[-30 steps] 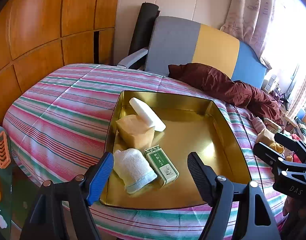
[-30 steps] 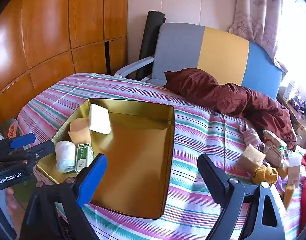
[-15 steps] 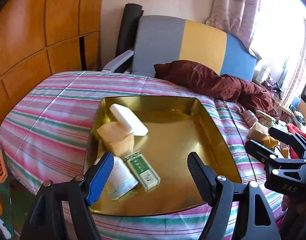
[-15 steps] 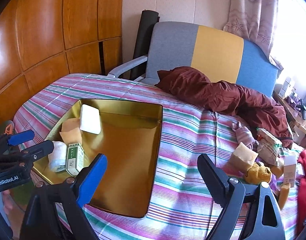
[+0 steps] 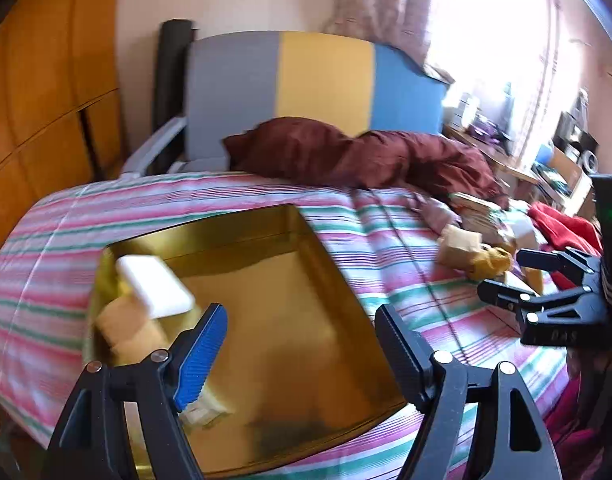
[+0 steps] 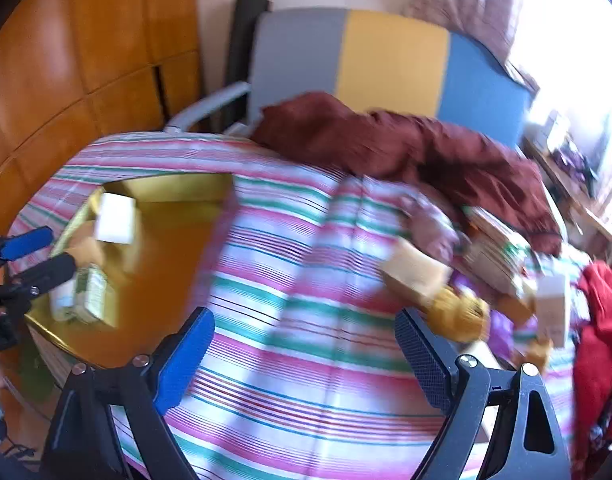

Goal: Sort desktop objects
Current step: 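Withdraw both tools from the tray toward the scattered items, then grasp the yellow sponge with the left tool while the right tool grasps the white printed box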

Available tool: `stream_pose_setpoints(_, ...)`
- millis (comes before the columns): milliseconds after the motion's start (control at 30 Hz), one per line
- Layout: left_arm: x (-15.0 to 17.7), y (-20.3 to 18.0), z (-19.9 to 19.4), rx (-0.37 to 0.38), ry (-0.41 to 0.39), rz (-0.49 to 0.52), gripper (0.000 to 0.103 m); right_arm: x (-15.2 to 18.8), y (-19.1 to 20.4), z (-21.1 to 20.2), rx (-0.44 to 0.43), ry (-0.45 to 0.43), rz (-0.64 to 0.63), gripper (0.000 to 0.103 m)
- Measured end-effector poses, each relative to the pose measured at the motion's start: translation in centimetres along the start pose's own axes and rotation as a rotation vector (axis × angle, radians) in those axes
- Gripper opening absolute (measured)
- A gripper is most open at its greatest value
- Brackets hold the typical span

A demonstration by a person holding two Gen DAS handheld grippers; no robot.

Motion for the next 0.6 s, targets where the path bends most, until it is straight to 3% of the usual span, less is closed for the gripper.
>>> stream_pose_setpoints(233,-1.3,-5.2,1.0,0.089,0.007,0.095,0.077,2.2,-8.6,-1.2,0.082,0.091,0.111,0.093)
stream_pose_setpoints(467,-2.3,-10.7,2.0,0.153,0.012,0.192,0.078,4.0,-13.5,0.1,0.115,0.18,0.184,0.093)
stream_pose_setpoints(600,-3.2,-13.8,3.0,0.206,0.027,0.239,0.086,4.4,-14.6,0.9,0.104,0.191,0.223,0.093)
Point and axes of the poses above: each gripper's, at about its wrist camera, not at the fingertips, and z roughly the way its jaws point, y to its left, x to its underside, the point moved 4 cm from there along z, roughly the way its jaws point, and after that the axes turned 14 degrees about -x, right-handed, at the moved point
